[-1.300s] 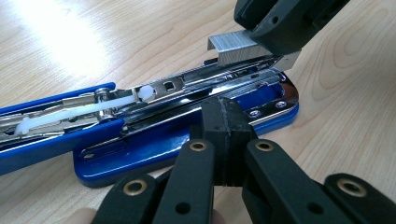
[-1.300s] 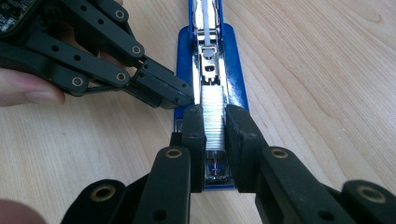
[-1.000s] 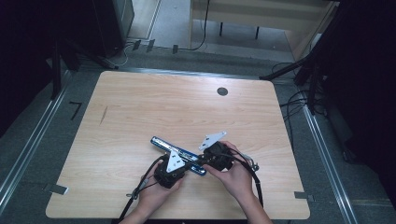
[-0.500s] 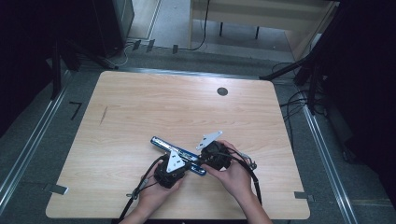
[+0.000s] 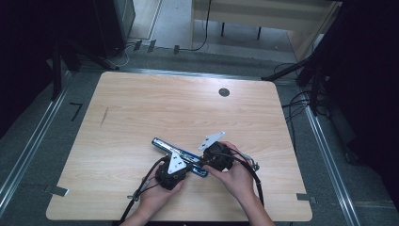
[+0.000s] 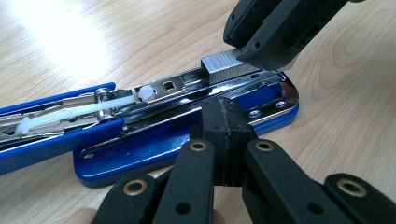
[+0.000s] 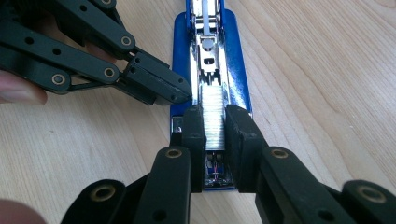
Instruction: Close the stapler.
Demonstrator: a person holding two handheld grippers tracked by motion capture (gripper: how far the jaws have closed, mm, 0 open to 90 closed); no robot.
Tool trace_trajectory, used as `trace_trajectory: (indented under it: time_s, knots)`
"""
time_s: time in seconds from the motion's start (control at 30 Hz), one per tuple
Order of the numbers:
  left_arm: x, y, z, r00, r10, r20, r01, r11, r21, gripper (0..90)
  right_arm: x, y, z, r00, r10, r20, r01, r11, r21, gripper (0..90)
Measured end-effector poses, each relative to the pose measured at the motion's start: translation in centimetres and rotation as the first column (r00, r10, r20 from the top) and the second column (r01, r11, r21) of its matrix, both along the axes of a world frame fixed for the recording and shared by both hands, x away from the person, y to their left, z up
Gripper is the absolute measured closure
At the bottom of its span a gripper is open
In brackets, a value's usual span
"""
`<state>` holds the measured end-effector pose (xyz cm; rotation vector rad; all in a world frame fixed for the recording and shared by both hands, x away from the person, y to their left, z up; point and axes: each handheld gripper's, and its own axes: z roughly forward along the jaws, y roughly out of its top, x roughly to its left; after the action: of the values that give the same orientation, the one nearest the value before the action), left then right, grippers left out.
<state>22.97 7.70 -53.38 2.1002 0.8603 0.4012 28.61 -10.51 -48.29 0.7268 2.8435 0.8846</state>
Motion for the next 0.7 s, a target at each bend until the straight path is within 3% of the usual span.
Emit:
trace_trajectory:
  time_s: [0.7]
  knots:
    - [0.02,0.01,0.0,1.0,-0.001,0.0,0.001,1.0,-0.001,90.0,-0.14,0.17,0.02,0.9998,0.0,0.019,0.001,0.9999,-0.016,79.0]
